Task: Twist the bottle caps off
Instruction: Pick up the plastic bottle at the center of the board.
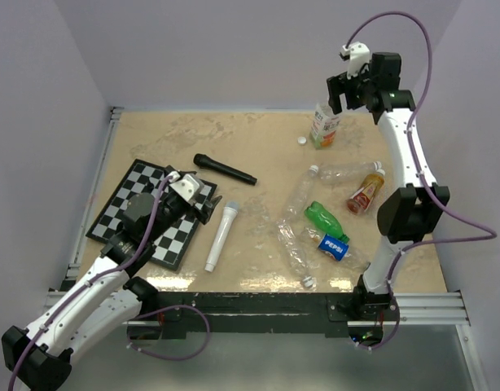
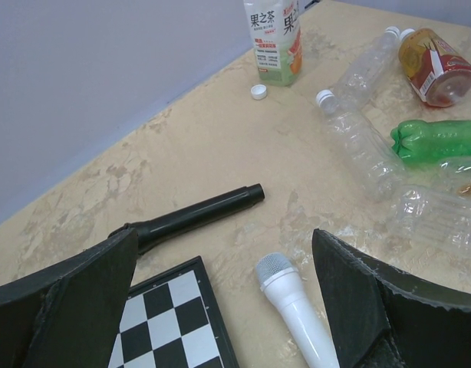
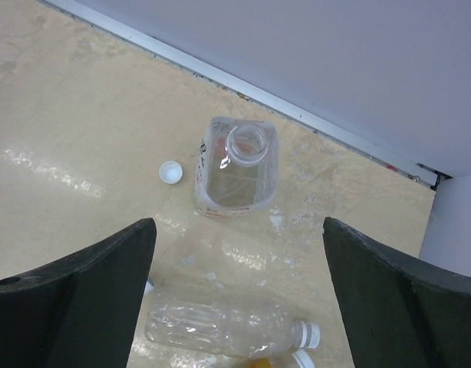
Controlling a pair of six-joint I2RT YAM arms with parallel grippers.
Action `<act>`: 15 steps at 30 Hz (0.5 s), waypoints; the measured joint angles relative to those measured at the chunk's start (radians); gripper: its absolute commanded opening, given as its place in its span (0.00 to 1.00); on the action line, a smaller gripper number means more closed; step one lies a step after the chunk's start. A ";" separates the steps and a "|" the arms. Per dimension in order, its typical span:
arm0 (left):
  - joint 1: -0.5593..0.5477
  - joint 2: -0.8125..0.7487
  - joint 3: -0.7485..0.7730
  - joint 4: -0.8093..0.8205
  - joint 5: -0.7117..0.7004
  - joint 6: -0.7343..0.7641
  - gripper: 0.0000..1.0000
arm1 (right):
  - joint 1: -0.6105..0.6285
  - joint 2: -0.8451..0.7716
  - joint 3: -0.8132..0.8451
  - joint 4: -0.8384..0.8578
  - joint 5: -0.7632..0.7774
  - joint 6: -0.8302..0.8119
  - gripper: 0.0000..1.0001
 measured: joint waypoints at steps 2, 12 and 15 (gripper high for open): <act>0.003 -0.003 0.000 0.001 -0.008 -0.010 1.00 | -0.001 -0.074 -0.069 0.011 -0.007 -0.001 0.94; 0.010 0.032 0.003 0.000 -0.061 -0.098 1.00 | -0.005 -0.606 -0.540 0.160 -0.164 -0.021 0.98; 0.012 0.047 0.004 -0.001 -0.063 -0.134 1.00 | -0.005 -0.789 -0.731 0.283 -0.267 -0.009 0.98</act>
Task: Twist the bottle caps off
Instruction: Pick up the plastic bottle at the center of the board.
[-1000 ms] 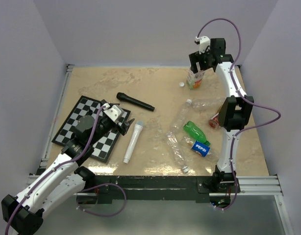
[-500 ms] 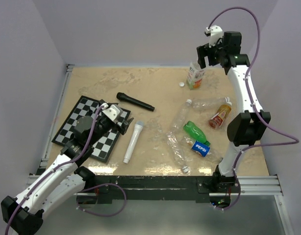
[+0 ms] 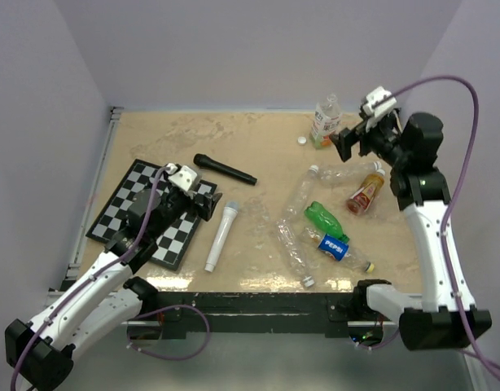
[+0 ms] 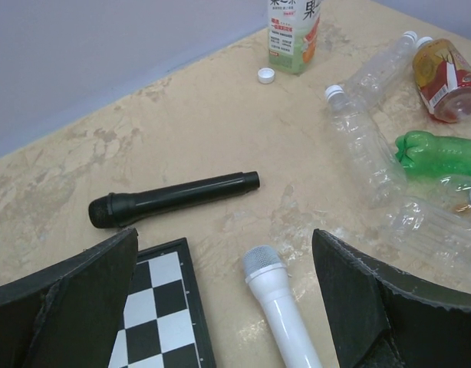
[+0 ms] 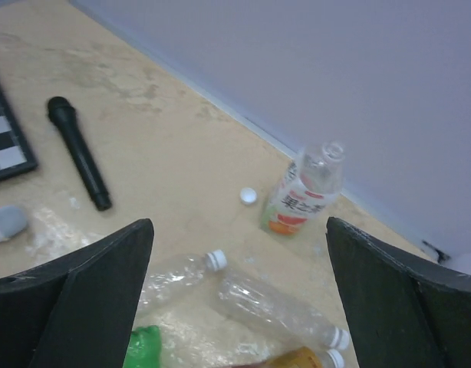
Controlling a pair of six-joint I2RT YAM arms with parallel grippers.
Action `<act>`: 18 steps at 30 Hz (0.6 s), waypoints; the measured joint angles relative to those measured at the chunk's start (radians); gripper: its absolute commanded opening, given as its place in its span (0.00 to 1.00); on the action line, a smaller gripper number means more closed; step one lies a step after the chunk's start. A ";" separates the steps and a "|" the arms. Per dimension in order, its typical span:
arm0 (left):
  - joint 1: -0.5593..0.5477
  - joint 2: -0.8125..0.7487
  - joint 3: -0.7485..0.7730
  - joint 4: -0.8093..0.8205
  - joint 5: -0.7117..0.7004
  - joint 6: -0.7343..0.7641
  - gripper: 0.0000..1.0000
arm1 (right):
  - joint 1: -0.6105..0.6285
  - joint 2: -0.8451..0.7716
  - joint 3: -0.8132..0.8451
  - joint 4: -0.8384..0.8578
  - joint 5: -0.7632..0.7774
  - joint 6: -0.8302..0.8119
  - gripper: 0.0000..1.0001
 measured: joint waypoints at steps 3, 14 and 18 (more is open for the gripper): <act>0.000 0.014 0.002 -0.011 0.010 -0.054 1.00 | 0.000 -0.121 -0.161 0.067 -0.142 0.003 0.98; 0.000 0.075 0.043 -0.156 0.050 -0.253 1.00 | 0.000 -0.167 -0.415 0.183 -0.526 0.002 0.98; 0.000 0.114 0.050 -0.192 0.063 -0.286 1.00 | 0.000 -0.177 -0.424 0.214 -0.555 -0.003 0.98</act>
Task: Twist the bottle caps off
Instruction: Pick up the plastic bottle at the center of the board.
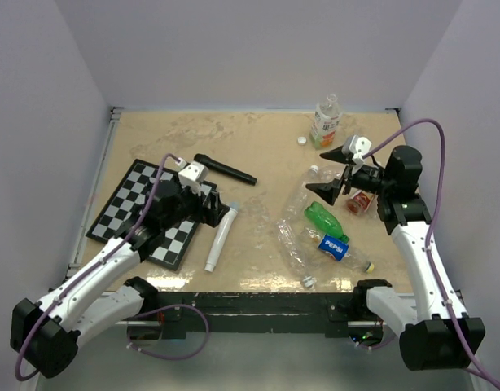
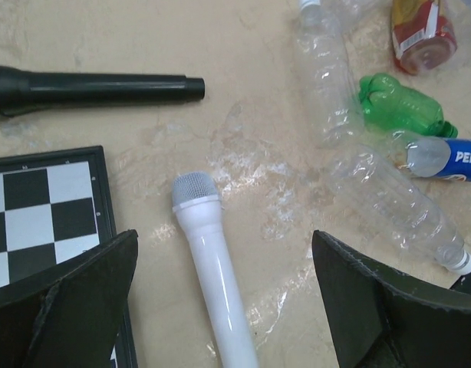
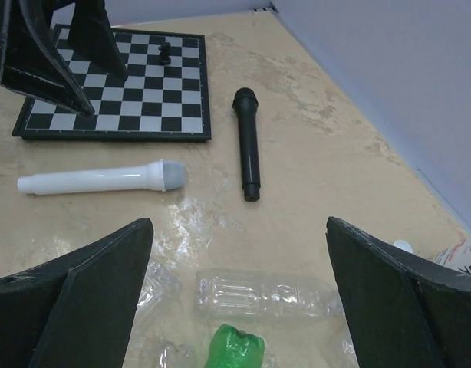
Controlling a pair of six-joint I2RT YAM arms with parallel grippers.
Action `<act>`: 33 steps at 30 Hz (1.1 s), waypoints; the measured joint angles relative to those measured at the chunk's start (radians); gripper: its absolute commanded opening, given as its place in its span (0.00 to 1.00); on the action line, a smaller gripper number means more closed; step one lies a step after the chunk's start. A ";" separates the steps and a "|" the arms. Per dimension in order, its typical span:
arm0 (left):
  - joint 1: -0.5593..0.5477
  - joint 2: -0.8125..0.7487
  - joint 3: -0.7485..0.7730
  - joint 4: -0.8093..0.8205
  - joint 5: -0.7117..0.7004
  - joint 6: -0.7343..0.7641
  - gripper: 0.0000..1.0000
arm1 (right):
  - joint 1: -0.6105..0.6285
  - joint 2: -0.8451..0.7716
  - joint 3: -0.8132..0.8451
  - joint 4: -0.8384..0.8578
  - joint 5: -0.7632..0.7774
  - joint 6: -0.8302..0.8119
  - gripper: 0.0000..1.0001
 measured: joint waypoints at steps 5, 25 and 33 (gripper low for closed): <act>-0.003 0.135 0.056 -0.073 0.010 -0.003 0.97 | 0.000 0.005 -0.010 0.010 -0.016 -0.003 0.98; -0.090 0.401 0.194 -0.199 -0.106 0.061 0.95 | 0.000 0.087 -0.010 -0.046 -0.048 -0.065 0.98; -0.104 0.486 0.183 -0.199 -0.117 0.046 0.94 | 0.008 0.154 0.008 -0.098 -0.067 -0.113 0.98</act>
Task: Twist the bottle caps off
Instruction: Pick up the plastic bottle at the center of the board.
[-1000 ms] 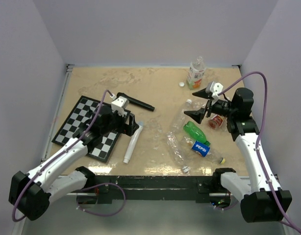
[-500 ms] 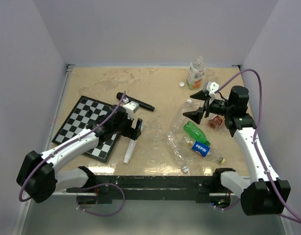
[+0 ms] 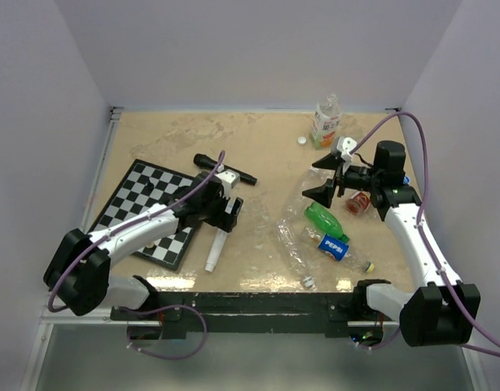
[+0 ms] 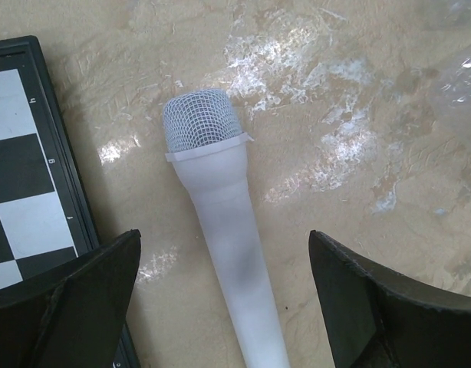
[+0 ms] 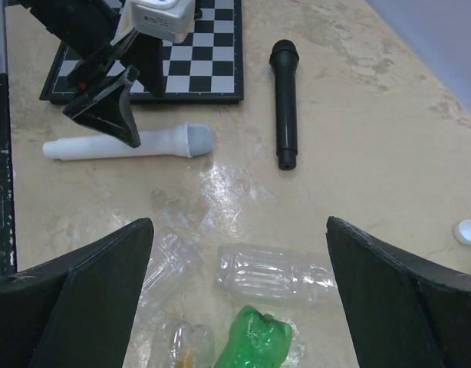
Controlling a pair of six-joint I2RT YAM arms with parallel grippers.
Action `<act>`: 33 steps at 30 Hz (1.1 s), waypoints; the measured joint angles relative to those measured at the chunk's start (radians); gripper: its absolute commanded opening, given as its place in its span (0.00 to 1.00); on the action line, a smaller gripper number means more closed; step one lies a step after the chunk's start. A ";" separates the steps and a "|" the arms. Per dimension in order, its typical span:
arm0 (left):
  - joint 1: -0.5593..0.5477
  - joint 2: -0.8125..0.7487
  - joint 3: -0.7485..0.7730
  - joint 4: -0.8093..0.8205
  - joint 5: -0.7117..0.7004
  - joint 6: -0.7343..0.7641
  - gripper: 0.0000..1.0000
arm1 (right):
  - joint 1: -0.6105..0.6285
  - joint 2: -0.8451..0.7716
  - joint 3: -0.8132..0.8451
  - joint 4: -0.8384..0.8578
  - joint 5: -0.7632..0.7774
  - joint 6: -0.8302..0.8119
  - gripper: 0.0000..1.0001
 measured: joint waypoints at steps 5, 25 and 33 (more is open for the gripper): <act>-0.035 0.042 0.003 -0.016 -0.039 -0.014 0.95 | 0.013 0.000 0.005 -0.047 0.002 -0.042 0.98; -0.068 -0.183 0.073 -0.023 -0.064 0.121 1.00 | 0.171 0.078 0.138 -0.291 0.180 -0.196 0.98; -0.059 -0.334 -0.043 0.040 -0.194 0.216 1.00 | 0.350 0.080 0.151 -0.499 0.481 -0.219 0.98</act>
